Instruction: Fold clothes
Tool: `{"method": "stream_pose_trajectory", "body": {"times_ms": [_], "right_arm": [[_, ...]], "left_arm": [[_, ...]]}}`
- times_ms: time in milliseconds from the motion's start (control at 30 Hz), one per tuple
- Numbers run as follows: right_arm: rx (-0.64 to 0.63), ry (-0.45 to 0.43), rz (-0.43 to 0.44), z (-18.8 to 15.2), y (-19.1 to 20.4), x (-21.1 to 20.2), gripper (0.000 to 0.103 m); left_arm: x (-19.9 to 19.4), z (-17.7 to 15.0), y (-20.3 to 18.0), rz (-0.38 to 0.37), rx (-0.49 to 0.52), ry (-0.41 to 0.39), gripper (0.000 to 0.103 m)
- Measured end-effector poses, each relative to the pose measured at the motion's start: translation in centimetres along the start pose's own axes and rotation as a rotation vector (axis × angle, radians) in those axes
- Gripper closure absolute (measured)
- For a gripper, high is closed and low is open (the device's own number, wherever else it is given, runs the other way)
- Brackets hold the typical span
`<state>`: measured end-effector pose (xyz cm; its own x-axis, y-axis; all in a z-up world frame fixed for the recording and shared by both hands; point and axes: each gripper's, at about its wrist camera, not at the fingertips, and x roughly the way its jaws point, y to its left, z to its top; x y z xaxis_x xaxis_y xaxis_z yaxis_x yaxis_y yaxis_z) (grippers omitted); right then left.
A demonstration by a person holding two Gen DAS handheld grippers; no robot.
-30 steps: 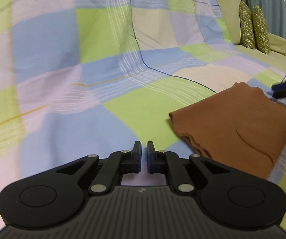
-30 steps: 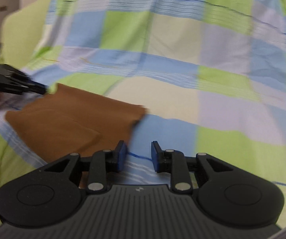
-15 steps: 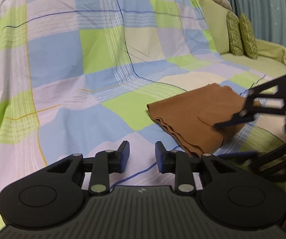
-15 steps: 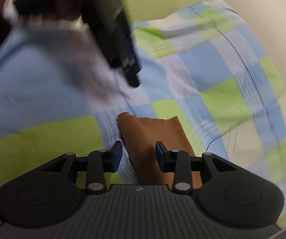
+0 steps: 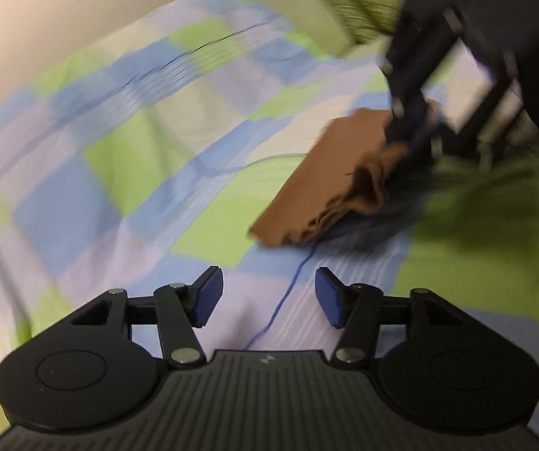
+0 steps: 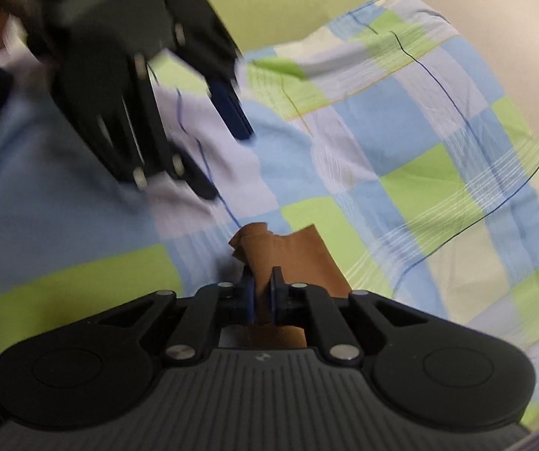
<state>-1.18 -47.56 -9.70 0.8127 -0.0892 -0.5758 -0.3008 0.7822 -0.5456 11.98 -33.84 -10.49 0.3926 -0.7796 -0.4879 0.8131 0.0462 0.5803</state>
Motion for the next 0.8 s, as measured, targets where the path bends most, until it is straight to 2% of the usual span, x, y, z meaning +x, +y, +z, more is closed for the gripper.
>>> {"method": "stream_pose_trajectory", "body": {"times_ms": [67, 133, 233, 300, 367, 400, 467, 600, 700, 733, 800], "right_arm": [[0.033, -0.027, 0.045, -0.8, -1.0, -2.0, 0.098], [0.06, -0.056, 0.081, -1.6, -1.5, -4.0, 0.098], [0.085, -0.096, 0.135, -3.1, -2.0, -7.1, 0.098], [0.078, -0.098, 0.154, -4.0, -1.8, -8.2, 0.098], [0.085, -0.089, 0.17, -5.2, -1.4, -9.2, 0.098], [0.095, -0.084, 0.174, -5.8, -1.1, -9.6, 0.098], [0.122, -0.077, 0.183, -6.7, -0.4, -10.3, 0.098], [0.203, -0.08, 0.193, -7.7, 0.6, -10.8, 0.098], [0.28, -0.095, 0.182, -8.3, 1.1, -10.8, 0.098], [0.305, -0.101, 0.178, -8.5, 1.1, -10.9, 0.097], [0.359, -0.115, 0.174, -8.8, 0.9, -11.1, 0.097]], "left_arm": [[0.7, 1.0, -1.4, -0.022, 0.102, -0.019, 0.037], [1.3, 1.8, -3.1, -0.042, 0.216, -0.042, 0.037], [1.3, 2.8, -5.1, -0.086, 0.318, -0.09, 0.039], [0.8, 3.6, -6.1, -0.169, 0.355, -0.119, 0.049], [0.4, 3.8, -7.0, -0.195, 0.418, -0.12, 0.087], [0.2, 3.8, -7.5, -0.205, 0.451, -0.118, 0.093], [-0.2, 3.5, -8.4, -0.208, 0.517, -0.093, 0.095], [-0.9, 2.5, -8.9, -0.208, 0.584, -0.053, 0.096], [-1.2, 1.7, -9.0, -0.197, 0.566, -0.033, 0.094], [-1.3, 1.7, -9.2, -0.185, 0.561, -0.03, 0.086], [-1.5, 1.5, -10.3, -0.139, 0.568, -0.033, 0.081]]}}
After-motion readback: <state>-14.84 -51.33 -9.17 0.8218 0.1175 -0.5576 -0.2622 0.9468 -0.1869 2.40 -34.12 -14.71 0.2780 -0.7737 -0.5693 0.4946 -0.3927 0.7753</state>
